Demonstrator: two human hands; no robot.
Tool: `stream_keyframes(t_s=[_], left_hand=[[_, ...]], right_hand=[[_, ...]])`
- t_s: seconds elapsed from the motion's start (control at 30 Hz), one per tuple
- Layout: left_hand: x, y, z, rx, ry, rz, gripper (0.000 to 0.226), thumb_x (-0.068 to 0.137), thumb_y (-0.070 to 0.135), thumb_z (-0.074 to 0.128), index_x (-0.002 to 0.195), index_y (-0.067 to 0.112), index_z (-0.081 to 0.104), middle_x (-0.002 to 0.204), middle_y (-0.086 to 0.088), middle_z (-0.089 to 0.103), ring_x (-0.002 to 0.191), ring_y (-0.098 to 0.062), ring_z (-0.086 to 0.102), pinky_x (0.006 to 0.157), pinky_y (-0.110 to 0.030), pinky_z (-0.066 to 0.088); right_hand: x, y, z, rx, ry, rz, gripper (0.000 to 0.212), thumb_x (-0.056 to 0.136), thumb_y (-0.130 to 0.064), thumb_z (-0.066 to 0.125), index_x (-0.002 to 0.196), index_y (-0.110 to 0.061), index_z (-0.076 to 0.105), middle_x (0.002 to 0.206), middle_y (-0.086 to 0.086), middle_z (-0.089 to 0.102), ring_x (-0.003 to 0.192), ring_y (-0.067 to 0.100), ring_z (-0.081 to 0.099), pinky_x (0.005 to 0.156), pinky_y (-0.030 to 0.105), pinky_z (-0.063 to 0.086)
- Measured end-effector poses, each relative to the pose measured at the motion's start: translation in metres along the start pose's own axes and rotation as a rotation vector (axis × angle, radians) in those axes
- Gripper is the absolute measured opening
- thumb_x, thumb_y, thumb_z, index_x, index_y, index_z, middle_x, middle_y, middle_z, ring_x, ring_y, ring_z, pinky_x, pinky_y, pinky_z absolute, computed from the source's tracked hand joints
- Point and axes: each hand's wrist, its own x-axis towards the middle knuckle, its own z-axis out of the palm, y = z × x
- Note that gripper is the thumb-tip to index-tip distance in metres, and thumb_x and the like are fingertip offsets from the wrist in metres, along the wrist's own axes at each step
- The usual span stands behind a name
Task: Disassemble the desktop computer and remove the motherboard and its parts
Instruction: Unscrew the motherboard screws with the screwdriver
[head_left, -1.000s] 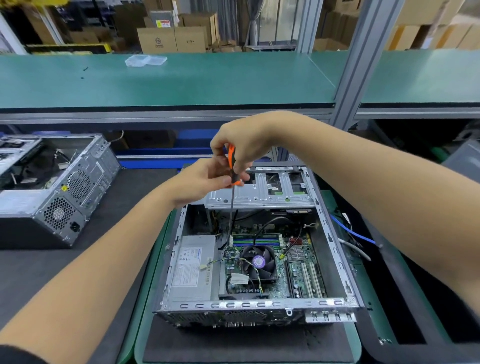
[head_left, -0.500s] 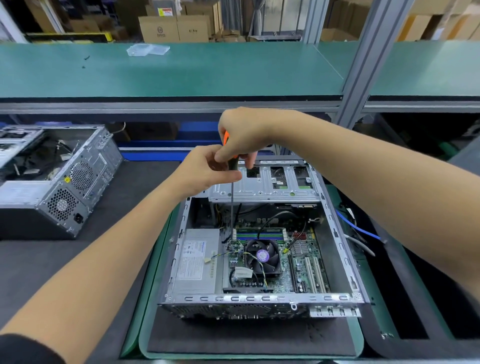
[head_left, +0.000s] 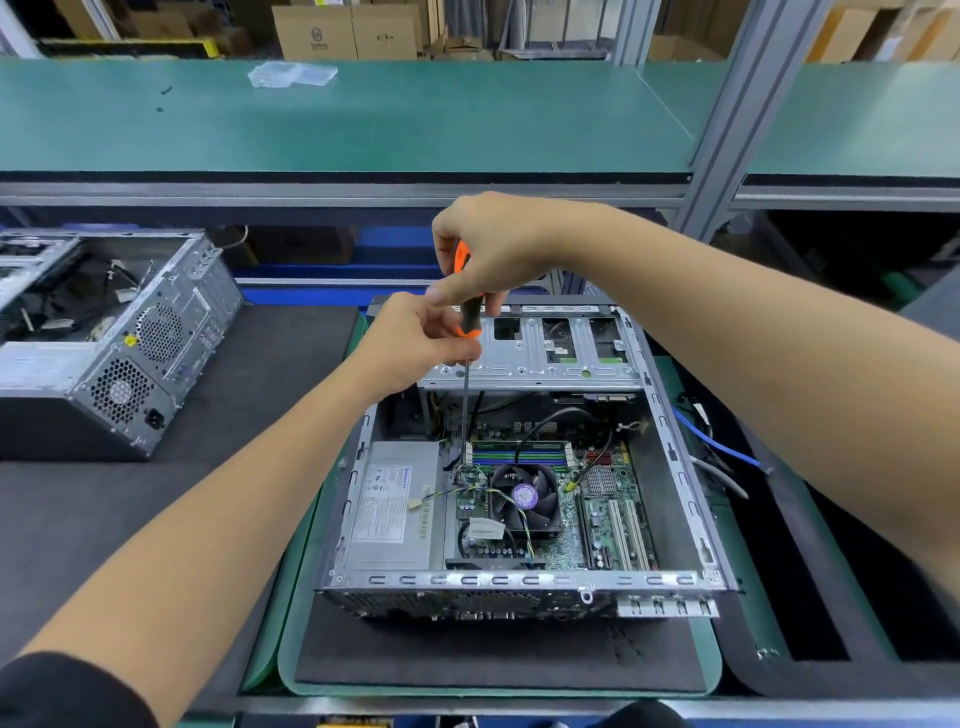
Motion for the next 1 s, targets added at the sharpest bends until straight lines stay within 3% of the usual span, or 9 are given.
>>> stream_keyframes(t_s=[0.13, 0.27, 0.37, 0.43, 0.53, 0.67, 0.73, 0.83, 1.0], left_hand=[[0.001, -0.001, 0.002, 0.022, 0.005, -0.014, 0.026, 0.074, 0.008, 0.081, 0.065, 0.02, 0.06, 0.061, 0.005, 0.068, 0.064, -0.013, 0.065, 0.067, -0.022, 0.049], [-0.002, -0.008, 0.002, 0.098, -0.181, -0.073, 0.011, 0.081, 0.01, 0.076, 0.082, 0.02, 0.072, 0.079, 0.004, 0.075, 0.081, -0.014, 0.071, 0.085, -0.025, 0.052], [-0.005, -0.012, 0.008, 0.153, -0.171, -0.082, 0.011, 0.082, 0.003, 0.072, 0.08, 0.013, 0.074, 0.08, -0.005, 0.075, 0.084, -0.024, 0.071, 0.087, -0.032, 0.055], [-0.006, -0.014, 0.009, 0.139, -0.107, -0.103, 0.015, 0.08, 0.001, 0.073, 0.075, 0.014, 0.073, 0.079, -0.01, 0.075, 0.082, -0.028, 0.071, 0.084, -0.034, 0.057], [-0.006, -0.019, 0.005, 0.159, -0.057, -0.108, 0.018, 0.08, 0.003, 0.074, 0.071, 0.018, 0.072, 0.068, -0.002, 0.073, 0.066, -0.013, 0.07, 0.069, -0.021, 0.055], [-0.007, -0.022, 0.001, 0.185, -0.027, -0.105, 0.017, 0.08, 0.007, 0.076, 0.068, 0.019, 0.071, 0.061, 0.004, 0.071, 0.058, -0.006, 0.067, 0.062, -0.013, 0.052], [-0.006, -0.023, 0.002, 0.224, -0.019, -0.094, 0.014, 0.078, 0.013, 0.078, 0.067, 0.019, 0.071, 0.061, 0.004, 0.071, 0.058, -0.008, 0.067, 0.062, -0.014, 0.051], [-0.005, -0.025, 0.004, 0.249, -0.01, -0.076, 0.017, 0.075, 0.023, 0.081, 0.064, 0.015, 0.07, 0.059, 0.004, 0.07, 0.055, -0.006, 0.065, 0.059, -0.012, 0.048], [-0.005, -0.026, 0.01, 0.264, 0.004, -0.071, 0.031, 0.073, 0.031, 0.083, 0.059, 0.01, 0.065, 0.057, 0.002, 0.068, 0.049, -0.002, 0.057, 0.052, -0.011, 0.044]], right_hand=[[0.001, 0.001, 0.003, 0.025, 0.01, -0.024, 0.027, 0.084, -0.038, 0.071, 0.089, -0.016, 0.057, 0.081, -0.001, 0.069, 0.052, 0.008, 0.068, 0.057, 0.024, 0.05], [0.003, -0.002, 0.003, -0.022, -0.002, -0.095, 0.032, 0.072, -0.023, 0.081, 0.092, -0.017, 0.057, 0.088, 0.001, 0.067, 0.069, 0.016, 0.069, 0.061, 0.028, 0.05], [0.005, -0.001, 0.004, -0.031, 0.004, -0.121, 0.04, 0.069, -0.026, 0.083, 0.098, -0.018, 0.057, 0.093, 0.002, 0.067, 0.078, 0.019, 0.067, 0.061, 0.027, 0.048], [0.005, 0.0, 0.007, 0.024, 0.068, -0.111, 0.041, 0.071, -0.036, 0.082, 0.098, -0.017, 0.058, 0.087, -0.003, 0.065, 0.074, 0.017, 0.066, 0.057, 0.025, 0.046], [0.004, 0.001, 0.011, 0.145, 0.204, -0.061, 0.041, 0.071, -0.04, 0.081, 0.092, -0.012, 0.061, 0.08, -0.003, 0.065, 0.065, 0.012, 0.065, 0.057, 0.026, 0.05], [0.003, -0.003, 0.017, 0.259, 0.142, -0.045, 0.026, 0.078, -0.023, 0.075, 0.089, -0.005, 0.06, 0.072, 0.006, 0.072, 0.06, 0.016, 0.07, 0.051, 0.019, 0.053], [0.004, -0.006, 0.019, 0.215, 0.154, -0.028, 0.03, 0.082, -0.03, 0.07, 0.092, -0.004, 0.057, 0.075, 0.008, 0.072, 0.056, 0.016, 0.07, 0.052, 0.024, 0.053], [0.004, -0.007, 0.018, 0.202, 0.183, -0.007, 0.037, 0.085, -0.039, 0.065, 0.092, -0.006, 0.052, 0.076, 0.009, 0.07, 0.051, 0.014, 0.068, 0.045, 0.017, 0.046], [0.003, -0.004, 0.017, 0.051, 0.241, -0.031, 0.043, 0.079, -0.042, 0.071, 0.099, -0.005, 0.061, 0.09, 0.007, 0.067, 0.075, 0.019, 0.062, 0.054, 0.024, 0.043]])
